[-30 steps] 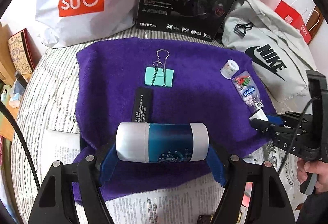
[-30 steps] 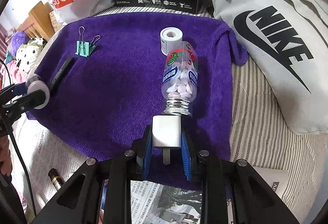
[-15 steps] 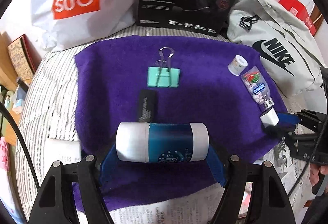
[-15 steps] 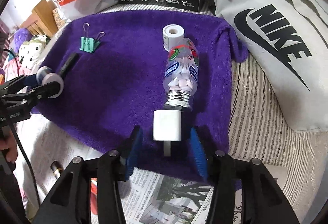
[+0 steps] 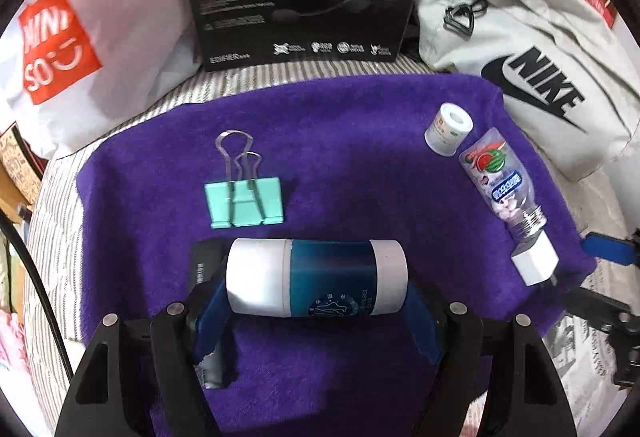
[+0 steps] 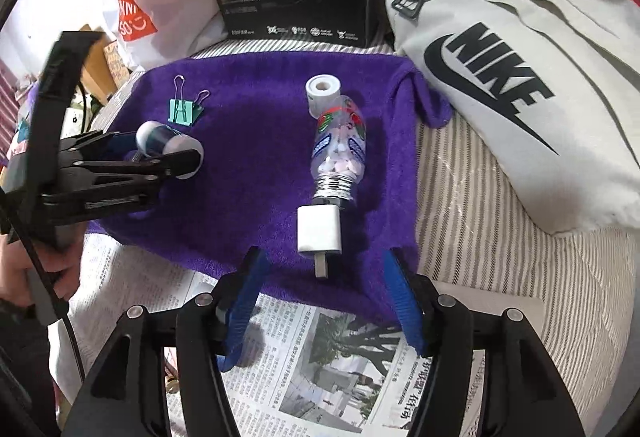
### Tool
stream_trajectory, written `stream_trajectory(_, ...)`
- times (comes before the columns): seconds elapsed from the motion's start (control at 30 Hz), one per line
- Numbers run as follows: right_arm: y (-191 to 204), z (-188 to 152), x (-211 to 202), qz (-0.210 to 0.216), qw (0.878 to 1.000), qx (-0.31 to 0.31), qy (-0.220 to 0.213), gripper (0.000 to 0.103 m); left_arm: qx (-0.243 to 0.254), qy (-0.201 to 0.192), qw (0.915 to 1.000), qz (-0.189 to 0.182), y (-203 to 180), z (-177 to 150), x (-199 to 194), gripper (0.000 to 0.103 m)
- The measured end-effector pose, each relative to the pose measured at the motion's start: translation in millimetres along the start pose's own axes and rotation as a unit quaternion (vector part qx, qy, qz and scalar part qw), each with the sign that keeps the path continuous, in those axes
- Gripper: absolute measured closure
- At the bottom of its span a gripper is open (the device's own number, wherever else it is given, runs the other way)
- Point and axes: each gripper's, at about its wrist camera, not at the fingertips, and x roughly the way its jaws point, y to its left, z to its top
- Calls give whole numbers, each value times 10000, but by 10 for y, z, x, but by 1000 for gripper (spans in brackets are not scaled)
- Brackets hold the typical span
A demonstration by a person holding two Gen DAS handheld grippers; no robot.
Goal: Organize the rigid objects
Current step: 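Place the white-and-blue bottle on the towel with the left tool while the right tool places the plug there, then grasp the black Grand Reserve tube on the newspaper with the left tool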
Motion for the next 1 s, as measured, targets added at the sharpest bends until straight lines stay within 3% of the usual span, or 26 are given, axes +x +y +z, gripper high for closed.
stream_trajectory(0.13, -38, -60, -72, 54, 9999, 101, -76, 41, 164, 6, 9997, 200, -61, -22, 44, 28)
stream_trajectory(0.3, -66, -146, -182, 82, 9995, 229, -191, 41, 114, -70, 9998, 142, -33, -46, 35, 28)
stream_trajectory(0.6, -48, -400, -461, 118, 9983, 431, -372, 37, 165, 86, 9998, 69, -75, -170, -16, 12)
stream_trajectory(0.77, -41, -564, -607, 204, 9971, 555, -483, 35, -8, 11, 9999, -129, -76, -310, -331, 12)
stream_trajectory(0.87, -23, -676, -669, 258, 9965, 614, -511, 34, 61, -173, 9996, -224, -138, -505, -642, 6)
stream_trajectory(1.0, -5, -837, -740, 412, 9947, 775, -538, 34, 150, -132, 9994, -269, -225, -863, -912, 4)
